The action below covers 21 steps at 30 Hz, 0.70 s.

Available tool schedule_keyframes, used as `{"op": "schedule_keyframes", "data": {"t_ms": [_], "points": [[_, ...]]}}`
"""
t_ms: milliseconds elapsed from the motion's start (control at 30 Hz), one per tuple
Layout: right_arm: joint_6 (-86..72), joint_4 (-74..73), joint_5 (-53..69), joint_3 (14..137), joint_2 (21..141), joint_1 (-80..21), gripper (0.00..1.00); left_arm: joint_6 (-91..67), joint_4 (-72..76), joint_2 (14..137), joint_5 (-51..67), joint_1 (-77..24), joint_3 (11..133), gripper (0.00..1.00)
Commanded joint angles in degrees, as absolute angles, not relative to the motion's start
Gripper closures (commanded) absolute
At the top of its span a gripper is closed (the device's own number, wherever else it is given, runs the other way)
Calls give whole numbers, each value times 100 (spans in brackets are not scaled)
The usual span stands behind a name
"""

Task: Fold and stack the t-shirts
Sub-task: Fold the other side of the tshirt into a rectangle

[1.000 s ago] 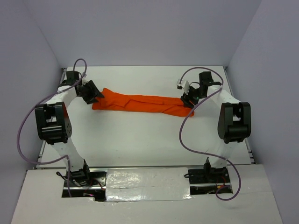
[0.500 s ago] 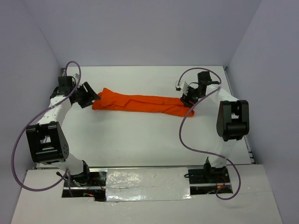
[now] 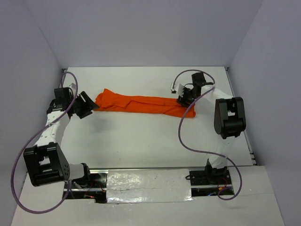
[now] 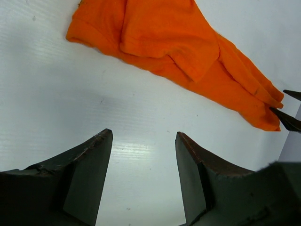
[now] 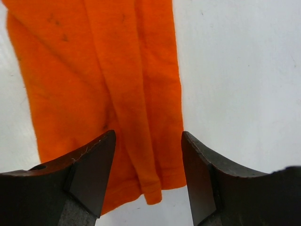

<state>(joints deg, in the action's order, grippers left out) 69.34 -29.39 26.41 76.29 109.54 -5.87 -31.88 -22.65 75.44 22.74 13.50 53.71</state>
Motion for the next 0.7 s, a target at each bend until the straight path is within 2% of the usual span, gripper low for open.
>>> {"op": "schedule_keyframes", "data": {"t_ms": [0,367,533,667], "points": [[6856,-2576,2470,7822,11109,-633,35,-3287,-2250,7208,2338,1415,5169,31],[6443,-2119,2163,8006,11399,-642,43,-3366,-2364,6741,2399,1538,4817,31],[6319,-2197,2109,8261,11575,-642,55,-3401,-2364,6706,2452,1547,4799,31],[6258,-2136,2092,8279,11523,-642,55,-3401,-2382,6671,2452,1556,4799,31]]}}
